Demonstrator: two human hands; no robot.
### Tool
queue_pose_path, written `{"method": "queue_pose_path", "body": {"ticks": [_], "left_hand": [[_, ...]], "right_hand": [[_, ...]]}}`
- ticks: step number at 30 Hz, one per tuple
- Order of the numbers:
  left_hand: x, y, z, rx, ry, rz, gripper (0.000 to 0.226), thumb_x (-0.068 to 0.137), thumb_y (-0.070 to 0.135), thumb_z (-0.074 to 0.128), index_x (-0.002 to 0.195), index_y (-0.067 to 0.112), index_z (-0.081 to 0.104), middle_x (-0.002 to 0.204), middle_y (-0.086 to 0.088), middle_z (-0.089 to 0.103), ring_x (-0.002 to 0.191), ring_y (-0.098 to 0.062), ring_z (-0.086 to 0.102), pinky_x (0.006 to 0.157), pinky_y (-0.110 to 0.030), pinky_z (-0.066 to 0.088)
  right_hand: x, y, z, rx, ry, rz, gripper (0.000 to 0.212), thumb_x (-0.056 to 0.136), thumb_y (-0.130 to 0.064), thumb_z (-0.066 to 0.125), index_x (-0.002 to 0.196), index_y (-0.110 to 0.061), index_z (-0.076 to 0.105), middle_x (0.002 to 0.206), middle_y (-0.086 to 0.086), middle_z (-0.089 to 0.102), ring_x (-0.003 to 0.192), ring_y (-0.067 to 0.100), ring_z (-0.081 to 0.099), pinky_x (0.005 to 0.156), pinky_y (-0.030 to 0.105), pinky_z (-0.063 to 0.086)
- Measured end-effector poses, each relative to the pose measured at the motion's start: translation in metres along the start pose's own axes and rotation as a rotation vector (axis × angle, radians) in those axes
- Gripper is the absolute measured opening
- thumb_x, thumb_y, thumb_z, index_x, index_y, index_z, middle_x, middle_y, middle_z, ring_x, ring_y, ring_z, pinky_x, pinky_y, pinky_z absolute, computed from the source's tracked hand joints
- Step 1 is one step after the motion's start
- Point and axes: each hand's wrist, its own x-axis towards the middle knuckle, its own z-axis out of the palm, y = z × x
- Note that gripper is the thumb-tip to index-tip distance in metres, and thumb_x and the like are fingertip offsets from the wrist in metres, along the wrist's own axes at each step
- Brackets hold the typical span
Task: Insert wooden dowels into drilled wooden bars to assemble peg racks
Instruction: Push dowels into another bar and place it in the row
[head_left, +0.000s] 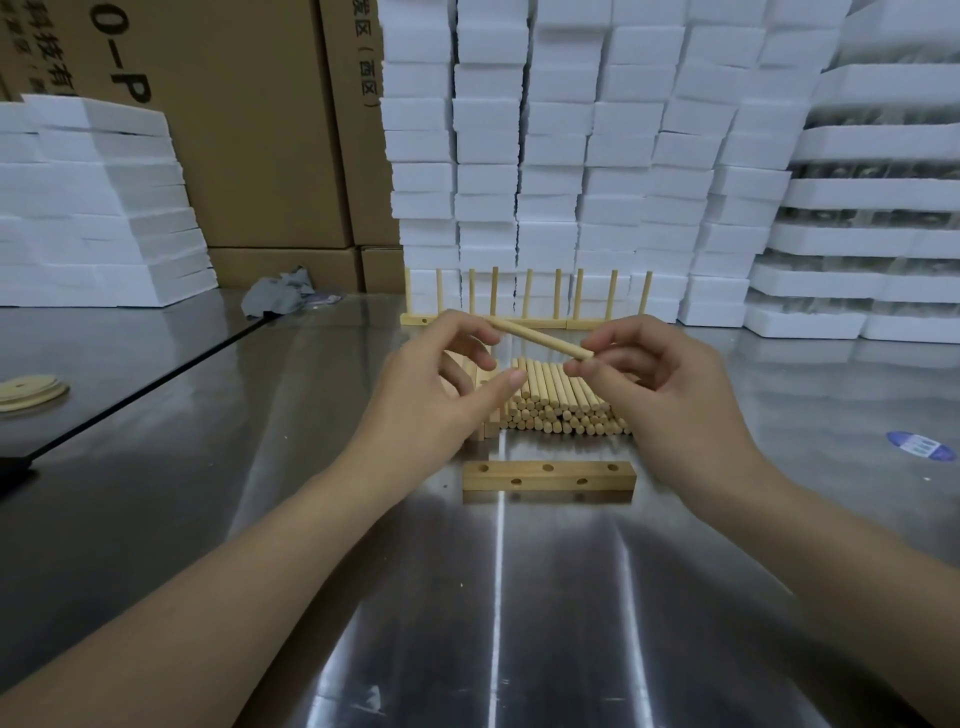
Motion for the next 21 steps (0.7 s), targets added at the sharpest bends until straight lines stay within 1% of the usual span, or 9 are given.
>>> {"method": "queue_pose_path", "body": {"ticks": [2,3,5,9,12,15,16,19,21], "left_hand": [[0.0020,0.0005,-0.0008,-0.098,0.061,-0.066,0.032,0.089,0.033,0.087,0.111,0.030,0.065,0.096,0.006,0.075,0.069,-0.016,0.070,0.068,-0.030,0.061],[0.0030,0.0008,-0.0022,-0.137,0.075,-0.095,0.034,0.089,0.031,0.087,0.114,0.029,0.064,0.097,0.006,0.076,0.069,-0.016,0.071,0.069,-0.027,0.061],[0.0044,0.0007,-0.0049,-0.186,0.078,-0.133,0.036,0.089,0.026,0.086,0.119,0.027,0.067,0.099,0.008,0.078,0.071,-0.018,0.073,0.072,-0.024,0.062],[0.0046,0.0013,-0.0062,-0.219,0.083,-0.133,0.021,0.090,0.014,0.083,0.109,0.022,0.081,0.097,0.005,0.081,0.073,-0.016,0.069,0.078,-0.026,0.063],[0.0045,0.0010,-0.0056,-0.228,0.073,-0.145,0.021,0.092,0.009,0.081,0.110,0.020,0.082,0.098,0.005,0.081,0.076,-0.020,0.071,0.080,-0.028,0.064],[0.0042,0.0018,-0.0058,-0.229,0.067,-0.145,0.023,0.093,0.007,0.079,0.111,0.020,0.082,0.099,0.005,0.082,0.076,-0.016,0.070,0.077,-0.024,0.061],[0.0041,0.0017,-0.0057,-0.225,0.062,-0.142,0.022,0.094,0.007,0.078,0.112,0.020,0.082,0.099,0.005,0.082,0.078,-0.018,0.071,0.077,-0.025,0.062],[0.0039,0.0012,-0.0051,-0.228,0.042,-0.138,0.021,0.094,0.008,0.078,0.112,0.018,0.082,0.101,0.003,0.081,0.091,-0.034,0.072,0.080,-0.034,0.065],[0.0037,0.0013,-0.0056,-0.225,0.023,-0.139,0.019,0.093,0.009,0.080,0.110,0.017,0.082,0.100,0.001,0.081,0.095,-0.040,0.070,0.081,-0.040,0.064]], "right_hand": [[0.0000,0.0002,0.0001,-0.003,-0.008,0.013,0.014,0.092,-0.013,0.080,0.095,-0.025,0.072,0.082,-0.002,0.079,0.081,0.008,0.073,0.065,0.013,0.049],[-0.0002,0.0005,-0.0003,-0.010,-0.013,0.015,0.016,0.092,-0.013,0.080,0.094,-0.026,0.073,0.084,-0.001,0.078,0.083,0.009,0.073,0.066,0.014,0.050],[-0.0010,0.0015,-0.0008,-0.034,-0.026,0.012,0.018,0.092,-0.011,0.080,0.094,-0.028,0.072,0.089,-0.001,0.078,0.090,0.011,0.075,0.067,0.015,0.052],[-0.0015,0.0022,0.0011,-0.093,-0.017,0.013,0.021,0.095,-0.008,0.077,0.097,-0.027,0.071,0.093,-0.009,0.077,0.093,0.006,0.073,0.070,0.019,0.056],[-0.0017,0.0038,0.0006,-0.104,0.004,0.042,0.018,0.095,-0.010,0.076,0.099,-0.027,0.072,0.094,-0.008,0.076,0.093,0.005,0.072,0.072,0.020,0.057],[-0.0012,0.0045,-0.0010,-0.097,0.016,0.062,0.015,0.095,-0.009,0.075,0.101,-0.023,0.073,0.090,-0.007,0.076,0.090,0.003,0.071,0.073,0.019,0.056],[-0.0007,0.0047,-0.0012,-0.089,0.026,0.067,0.014,0.095,-0.007,0.075,0.101,-0.020,0.073,0.089,-0.005,0.076,0.087,0.002,0.071,0.071,0.018,0.055],[0.0002,0.0045,-0.0009,-0.081,0.054,0.071,0.013,0.096,-0.006,0.075,0.102,-0.017,0.074,0.087,-0.003,0.076,0.082,-0.002,0.070,0.067,0.012,0.053],[0.0001,0.0049,-0.0019,-0.055,0.061,0.083,0.013,0.096,-0.010,0.075,0.104,-0.019,0.074,0.087,-0.005,0.077,0.084,-0.001,0.071,0.069,0.014,0.054]]}}
